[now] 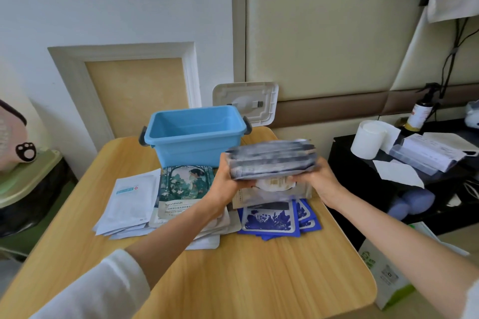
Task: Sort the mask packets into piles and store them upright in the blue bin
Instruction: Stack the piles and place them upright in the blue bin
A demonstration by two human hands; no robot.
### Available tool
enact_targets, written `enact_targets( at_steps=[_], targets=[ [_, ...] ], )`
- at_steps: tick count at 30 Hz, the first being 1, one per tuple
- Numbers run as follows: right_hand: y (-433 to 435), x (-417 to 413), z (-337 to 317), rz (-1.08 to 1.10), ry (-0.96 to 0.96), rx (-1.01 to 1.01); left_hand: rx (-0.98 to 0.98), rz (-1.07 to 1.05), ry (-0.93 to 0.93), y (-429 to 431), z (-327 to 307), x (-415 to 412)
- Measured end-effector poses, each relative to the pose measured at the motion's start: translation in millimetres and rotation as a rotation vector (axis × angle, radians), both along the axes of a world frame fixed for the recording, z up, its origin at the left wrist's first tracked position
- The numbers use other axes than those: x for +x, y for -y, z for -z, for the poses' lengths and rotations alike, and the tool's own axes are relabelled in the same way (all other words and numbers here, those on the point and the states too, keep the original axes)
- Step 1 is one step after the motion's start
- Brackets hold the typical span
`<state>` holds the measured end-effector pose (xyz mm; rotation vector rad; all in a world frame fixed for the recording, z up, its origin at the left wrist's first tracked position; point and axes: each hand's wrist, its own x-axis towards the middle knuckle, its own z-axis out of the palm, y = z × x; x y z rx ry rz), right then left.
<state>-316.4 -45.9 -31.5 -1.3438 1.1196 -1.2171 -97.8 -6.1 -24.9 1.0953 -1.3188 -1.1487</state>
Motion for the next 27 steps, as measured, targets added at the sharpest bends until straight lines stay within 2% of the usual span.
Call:
enact_targets(
  at_steps=[2, 6, 10, 14, 19, 21, 25, 27],
  targets=[
    [2.3, -3.2, -8.2, -0.048, -0.013, -0.011, -0.005, 0.009, 0.028, 2.8, -2.1, 3.2],
    [-5.1, -10.8, -3.1, -0.228, -0.125, 0.083, 0.172, 0.065, 0.110, -1.3, 14.7, 5.6],
    [0.2, -11.7, -9.5, -0.227, -0.080, 0.101, 0.168, -0.020, 0.132, 7.8, 7.9, 5.1],
    [-0.4, -7.0, -3.2, -0.205, -0.138, 0.142, 0.231, 0.019, 0.128, 7.0, 18.4, 5.7],
    [-1.4, 3.8, -4.3, 0.004, -0.048, 0.027, 0.053, -0.087, 0.147, 6.6, 10.2, 0.0],
    [3.2, 0.2, -16.9, 0.020, -0.020, 0.005, -0.009, -0.095, 0.155, 11.7, 0.2, 2.0],
    [-0.6, -9.7, -15.5, -0.191, -0.191, 0.083, 0.180, 0.064, 0.160, 7.8, 9.9, 10.4],
    [-2.8, -12.0, -8.2, -0.240, -0.258, 0.138, 0.187, 0.060, 0.175, 3.1, 18.7, 10.1]
  ],
)
